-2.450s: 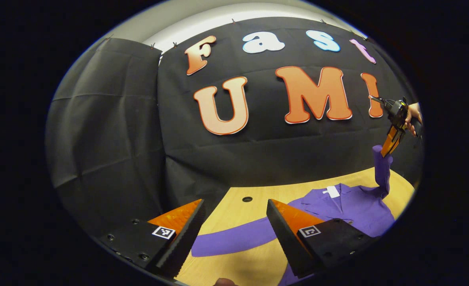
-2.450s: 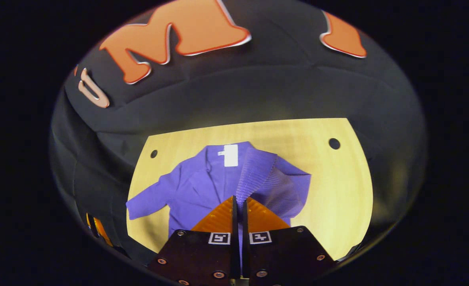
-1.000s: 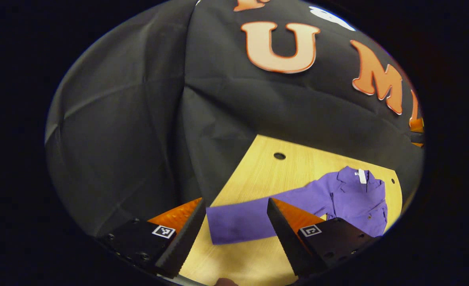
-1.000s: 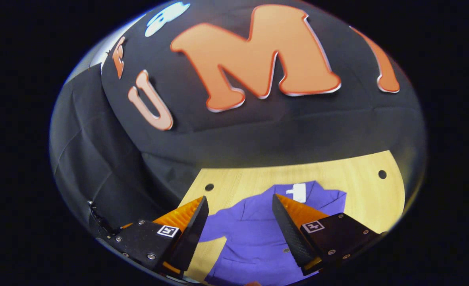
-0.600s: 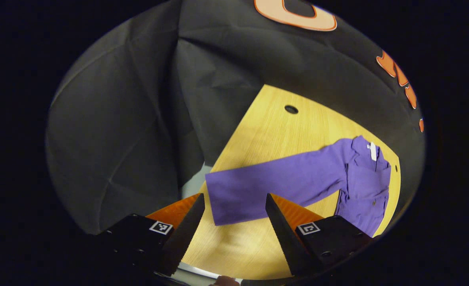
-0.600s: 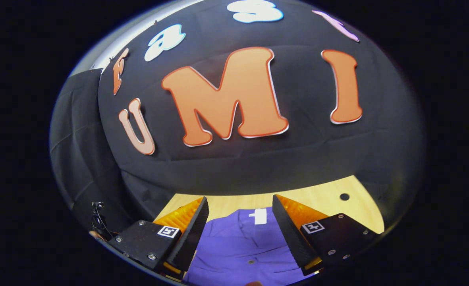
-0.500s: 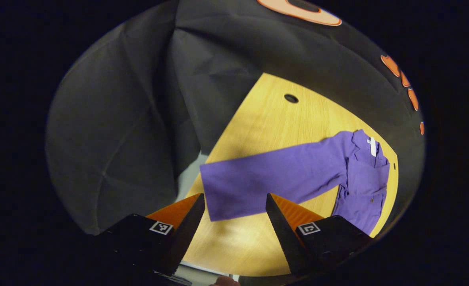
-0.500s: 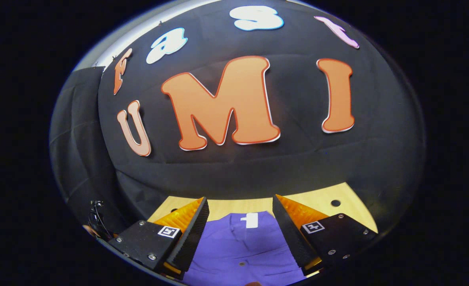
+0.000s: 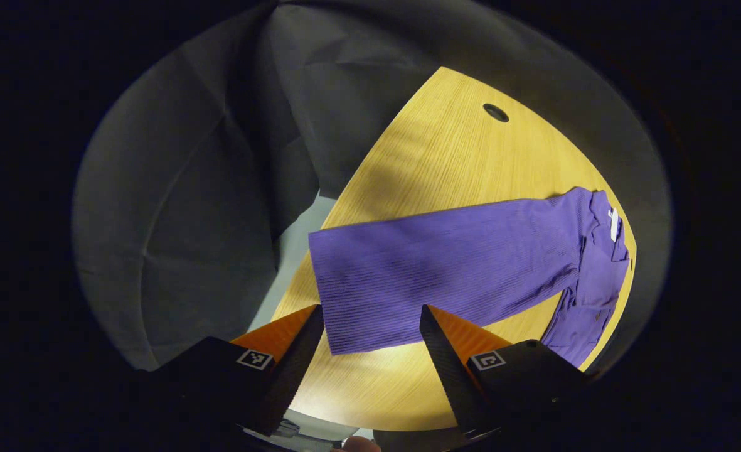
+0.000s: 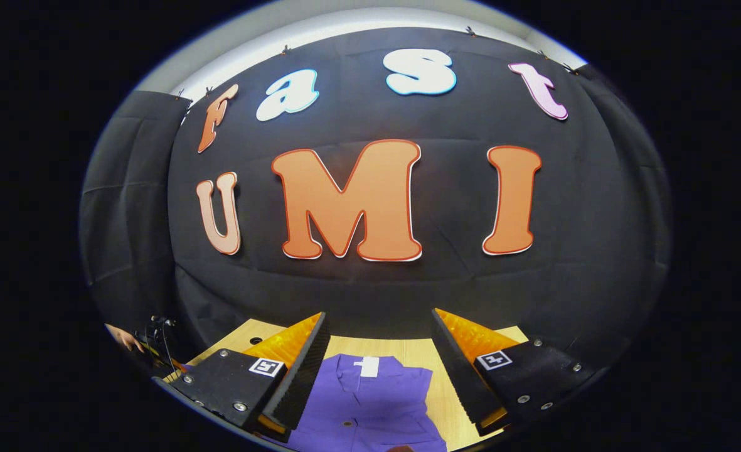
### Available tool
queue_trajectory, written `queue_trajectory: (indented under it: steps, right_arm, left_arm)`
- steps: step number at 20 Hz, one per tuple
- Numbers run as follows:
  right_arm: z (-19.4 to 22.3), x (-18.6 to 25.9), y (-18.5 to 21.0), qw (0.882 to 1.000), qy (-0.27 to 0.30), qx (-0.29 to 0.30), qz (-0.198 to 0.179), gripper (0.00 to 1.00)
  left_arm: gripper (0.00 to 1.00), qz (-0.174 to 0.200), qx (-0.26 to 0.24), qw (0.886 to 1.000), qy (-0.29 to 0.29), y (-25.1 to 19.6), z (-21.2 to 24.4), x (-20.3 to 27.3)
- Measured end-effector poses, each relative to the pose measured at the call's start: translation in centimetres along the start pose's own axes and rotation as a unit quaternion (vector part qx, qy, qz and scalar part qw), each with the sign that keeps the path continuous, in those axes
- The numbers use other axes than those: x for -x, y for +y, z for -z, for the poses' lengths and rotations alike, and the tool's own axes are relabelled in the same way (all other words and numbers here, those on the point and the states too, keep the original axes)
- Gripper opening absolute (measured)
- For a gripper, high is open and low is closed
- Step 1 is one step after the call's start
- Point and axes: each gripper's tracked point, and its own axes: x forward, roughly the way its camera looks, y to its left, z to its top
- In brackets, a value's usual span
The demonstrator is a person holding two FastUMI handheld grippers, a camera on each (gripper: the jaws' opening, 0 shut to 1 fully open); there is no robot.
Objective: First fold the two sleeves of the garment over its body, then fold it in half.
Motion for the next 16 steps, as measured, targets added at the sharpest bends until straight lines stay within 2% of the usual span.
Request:
queue_trajectory:
  steps: [1,5,6,7,12,13,14,15,16]
  right_arm:
    - [0.0,0.2,-0.5,1.0,0.0,0.002,0.004,0.96]
    - [0.7,1.7,-2.6,1.0,0.0,0.002,0.019,0.96]
    - [1.0,1.8,-2.8,1.0,0.003,0.005,0.024,1.0]
    - [1.2,1.9,-3.0,1.0,0.007,0.008,0.024,0.95]
    - [1.5,1.9,-3.1,0.999,0.011,0.026,0.023,0.95]
    - [1.6,1.9,-3.2,0.999,0.013,0.027,0.023,0.95]
    - [1.7,1.8,-3.1,0.999,0.015,0.027,0.021,0.96]
    - [1.9,1.8,-3.4,0.999,0.017,0.027,0.022,1.0]
    - [2.0,1.7,-3.3,0.999,0.018,0.027,0.021,0.95]
  left_arm:
    - [0.98,-0.005,0.002,1.0,0.008,0.4,0.0,-0.6]
    - [0.98,-0.01,0.019,0.999,0.034,1.0,0.3,-2.3]
    - [0.98,-0.01,0.017,0.999,0.035,1.1,0.3,-2.7]
    - [0.98,-0.017,0.013,0.999,0.039,1.2,0.2,-2.7]
    - [0.96,-0.028,0.006,0.999,0.041,0.8,-0.5,-3.0]
    - [0.93,-0.027,0.006,0.999,0.042,0.5,-0.6,-3.0]
    - [0.84,-0.025,0.007,0.999,0.044,0.1,-0.7,-3.0]
    - [0.8,-0.024,0.007,0.999,0.044,-0.3,-0.9,-3.0]
    - [0.7,-0.021,0.008,0.999,0.045,-0.7,-0.9,-3.1]
